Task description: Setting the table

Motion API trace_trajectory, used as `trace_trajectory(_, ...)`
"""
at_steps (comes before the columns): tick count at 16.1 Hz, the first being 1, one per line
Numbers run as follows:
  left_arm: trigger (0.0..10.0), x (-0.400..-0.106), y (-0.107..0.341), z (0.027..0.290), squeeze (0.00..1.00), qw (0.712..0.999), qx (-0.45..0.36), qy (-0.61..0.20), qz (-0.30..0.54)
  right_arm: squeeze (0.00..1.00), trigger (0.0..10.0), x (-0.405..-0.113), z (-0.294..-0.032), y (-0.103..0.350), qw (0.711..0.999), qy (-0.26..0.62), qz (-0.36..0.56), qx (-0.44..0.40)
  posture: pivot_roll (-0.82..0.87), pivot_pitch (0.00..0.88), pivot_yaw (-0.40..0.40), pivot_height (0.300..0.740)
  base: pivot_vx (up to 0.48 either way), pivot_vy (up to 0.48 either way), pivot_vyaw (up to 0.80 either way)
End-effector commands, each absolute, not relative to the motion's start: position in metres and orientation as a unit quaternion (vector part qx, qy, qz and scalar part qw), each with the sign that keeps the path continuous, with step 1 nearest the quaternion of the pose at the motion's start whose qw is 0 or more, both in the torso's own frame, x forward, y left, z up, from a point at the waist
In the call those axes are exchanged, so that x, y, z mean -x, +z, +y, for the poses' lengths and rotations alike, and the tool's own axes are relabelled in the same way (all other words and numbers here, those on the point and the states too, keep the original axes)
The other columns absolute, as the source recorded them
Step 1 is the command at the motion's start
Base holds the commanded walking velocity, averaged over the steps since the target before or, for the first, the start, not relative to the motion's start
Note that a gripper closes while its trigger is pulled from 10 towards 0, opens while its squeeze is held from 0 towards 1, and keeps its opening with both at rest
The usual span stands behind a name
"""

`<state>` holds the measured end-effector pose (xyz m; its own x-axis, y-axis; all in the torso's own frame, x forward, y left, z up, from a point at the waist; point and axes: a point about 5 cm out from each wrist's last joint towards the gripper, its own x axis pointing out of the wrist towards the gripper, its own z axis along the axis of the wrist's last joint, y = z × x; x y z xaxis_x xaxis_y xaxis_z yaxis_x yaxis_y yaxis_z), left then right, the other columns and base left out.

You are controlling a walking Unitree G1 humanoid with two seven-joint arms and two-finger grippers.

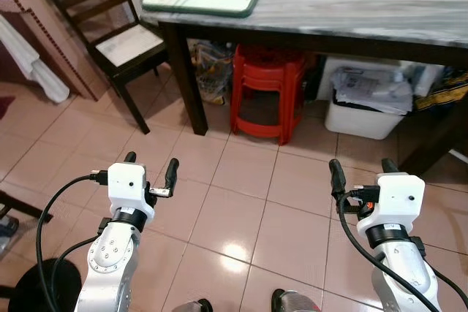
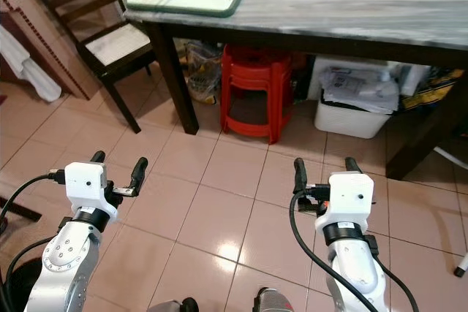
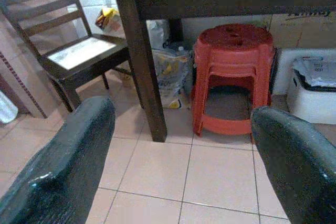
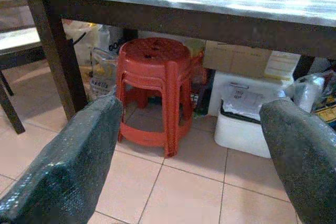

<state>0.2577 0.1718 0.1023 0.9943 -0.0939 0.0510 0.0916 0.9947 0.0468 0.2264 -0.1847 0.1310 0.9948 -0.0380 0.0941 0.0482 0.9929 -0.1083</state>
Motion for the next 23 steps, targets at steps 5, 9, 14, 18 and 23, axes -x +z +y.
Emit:
trace_trajectory(5, 10.0, -0.2564, 0.0999, 0.1717, 0.0, 0.998, -0.012, -0.051, -0.021, 0.0, 10.0, -0.228, -0.1826, 0.1392, 0.996, -0.018, -0.059, 0.058, -0.12, 0.177, 0.079, 0.74, 0.0, -0.418, 0.0)
trace_trajectory(9, 10.0, -0.2571, 0.0999, 0.1713, 0.0, 0.998, -0.01, -0.053, -0.021, 0.0, 10.0, -0.2278, -0.183, 0.1384, 0.996, -0.017, -0.057, 0.059, -0.12, 0.18, 0.077, 0.74, 0.0, -0.445, 0.0)
trace_trajectory(14, 10.0, -0.2584, 0.1011, 0.1719, 0.0, 0.998, -0.01, -0.058, -0.022, 0.0, 10.0, -0.228, -0.1831, 0.1397, 0.996, -0.018, -0.058, 0.058, -0.12, 0.183, 0.079, 0.74, 0.0, -0.444, -0.08)
trace_trajectory(18, 10.0, -0.2594, 0.1047, 0.1697, 0.0, 0.997, -0.004, -0.07, -0.029, 0.0, 10.0, -0.2274, -0.1808, 0.1403, 0.996, -0.018, -0.06, 0.057, -0.12, 0.181, 0.082, 0.74, 0.0, -0.442, -0.45)
trace_trajectory(23, 10.0, -0.2609, 0.1056, 0.1674, 0.0, 0.997, -0.001, -0.073, -0.031, 0.0, 10.0, -0.2289, -0.1796, 0.1395, 0.997, -0.017, -0.06, 0.055, -0.12, 0.177, 0.084, 0.74, 0.0, -0.442, -0.8)
